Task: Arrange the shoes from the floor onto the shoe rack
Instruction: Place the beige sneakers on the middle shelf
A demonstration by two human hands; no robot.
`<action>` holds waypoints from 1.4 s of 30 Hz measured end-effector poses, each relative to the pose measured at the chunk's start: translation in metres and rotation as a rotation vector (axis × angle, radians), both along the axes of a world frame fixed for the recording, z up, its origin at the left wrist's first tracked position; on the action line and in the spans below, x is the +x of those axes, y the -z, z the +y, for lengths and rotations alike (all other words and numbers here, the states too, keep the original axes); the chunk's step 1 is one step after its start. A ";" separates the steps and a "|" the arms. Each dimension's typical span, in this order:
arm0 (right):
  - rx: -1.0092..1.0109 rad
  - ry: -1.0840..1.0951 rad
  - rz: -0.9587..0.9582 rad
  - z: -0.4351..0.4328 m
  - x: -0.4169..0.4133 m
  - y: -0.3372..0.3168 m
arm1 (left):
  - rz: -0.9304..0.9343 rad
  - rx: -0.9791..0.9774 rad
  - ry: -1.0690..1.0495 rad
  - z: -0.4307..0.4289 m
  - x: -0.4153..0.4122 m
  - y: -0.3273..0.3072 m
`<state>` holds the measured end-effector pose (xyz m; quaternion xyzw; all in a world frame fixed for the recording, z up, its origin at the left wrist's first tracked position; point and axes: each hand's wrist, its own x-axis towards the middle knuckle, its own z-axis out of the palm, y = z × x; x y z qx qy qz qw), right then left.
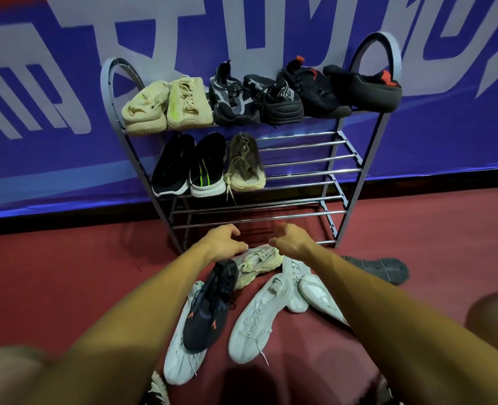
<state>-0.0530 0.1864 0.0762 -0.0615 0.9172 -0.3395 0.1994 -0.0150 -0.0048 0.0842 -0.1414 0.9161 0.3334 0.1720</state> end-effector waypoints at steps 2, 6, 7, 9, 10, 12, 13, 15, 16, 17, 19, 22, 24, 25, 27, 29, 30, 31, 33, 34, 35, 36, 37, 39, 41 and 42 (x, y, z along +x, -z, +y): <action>0.027 -0.023 0.000 0.000 0.000 0.003 | -0.025 -0.042 0.038 0.001 0.000 0.004; 0.084 -0.085 -0.019 -0.001 -0.005 0.016 | -0.071 -0.104 0.095 0.004 -0.002 0.013; 0.105 -0.102 -0.018 -0.001 -0.006 0.020 | -0.081 -0.123 0.108 0.005 -0.003 0.016; 0.145 -0.122 -0.027 0.000 -0.010 0.028 | -0.097 -0.159 0.135 0.005 -0.006 0.022; 0.160 -0.130 -0.036 0.001 -0.012 0.033 | -0.102 -0.174 0.146 0.005 -0.008 0.025; 0.180 -0.139 -0.060 0.002 -0.014 0.041 | -0.112 -0.182 0.152 0.007 -0.013 0.033; 0.187 -0.143 -0.071 0.002 -0.016 0.046 | -0.115 -0.178 0.150 0.009 -0.016 0.039; 0.197 -0.151 -0.087 0.002 -0.021 0.057 | -0.118 -0.181 0.162 0.015 -0.022 0.055; 0.201 -0.155 -0.095 0.003 -0.025 0.064 | -0.123 -0.179 0.176 0.020 -0.024 0.065; 0.205 -0.159 -0.101 0.003 -0.029 0.071 | -0.133 -0.169 0.189 0.023 -0.026 0.076; 0.215 -0.149 -0.124 0.005 -0.036 0.090 | -0.160 -0.152 0.197 0.027 -0.032 0.098; 0.231 -0.136 -0.187 0.007 -0.044 0.118 | -0.184 -0.119 0.167 0.029 -0.045 0.129; 0.230 -0.116 -0.220 0.008 -0.049 0.132 | -0.210 -0.093 0.167 0.032 -0.055 0.148; 0.225 -0.103 -0.231 0.007 -0.052 0.137 | -0.219 -0.089 0.173 0.033 -0.059 0.156; 0.203 -0.065 -0.259 0.005 -0.059 0.149 | -0.222 -0.079 0.170 0.036 -0.067 0.171; 0.173 -0.025 -0.284 0.000 -0.067 0.160 | -0.220 -0.077 0.155 0.039 -0.073 0.183; 0.154 0.001 -0.291 -0.003 -0.071 0.166 | -0.220 -0.078 0.145 0.040 -0.076 0.189; 0.128 0.033 -0.294 -0.006 -0.075 0.171 | -0.216 -0.080 0.134 0.041 -0.078 0.194; 0.072 0.104 -0.300 -0.010 -0.081 0.179 | -0.183 -0.088 0.097 0.041 -0.081 0.204; 0.058 0.135 -0.295 -0.012 -0.084 0.182 | -0.162 -0.094 0.074 0.041 -0.083 0.207; 0.053 0.159 -0.282 -0.013 -0.085 0.184 | -0.143 -0.102 0.058 0.040 -0.084 0.209; 0.051 0.177 -0.265 -0.015 -0.085 0.186 | -0.127 -0.117 0.049 0.039 -0.085 0.213; 0.051 0.187 -0.242 -0.016 -0.085 0.187 | -0.116 -0.139 0.045 0.038 -0.086 0.214; 0.053 0.179 -0.205 -0.018 -0.084 0.188 | -0.096 -0.188 0.040 0.036 -0.087 0.216; 0.046 0.164 -0.189 -0.020 -0.083 0.187 | -0.073 -0.219 0.049 0.036 -0.087 0.216; 0.037 0.160 -0.182 -0.020 -0.082 0.185 | -0.062 -0.231 0.060 0.037 -0.086 0.214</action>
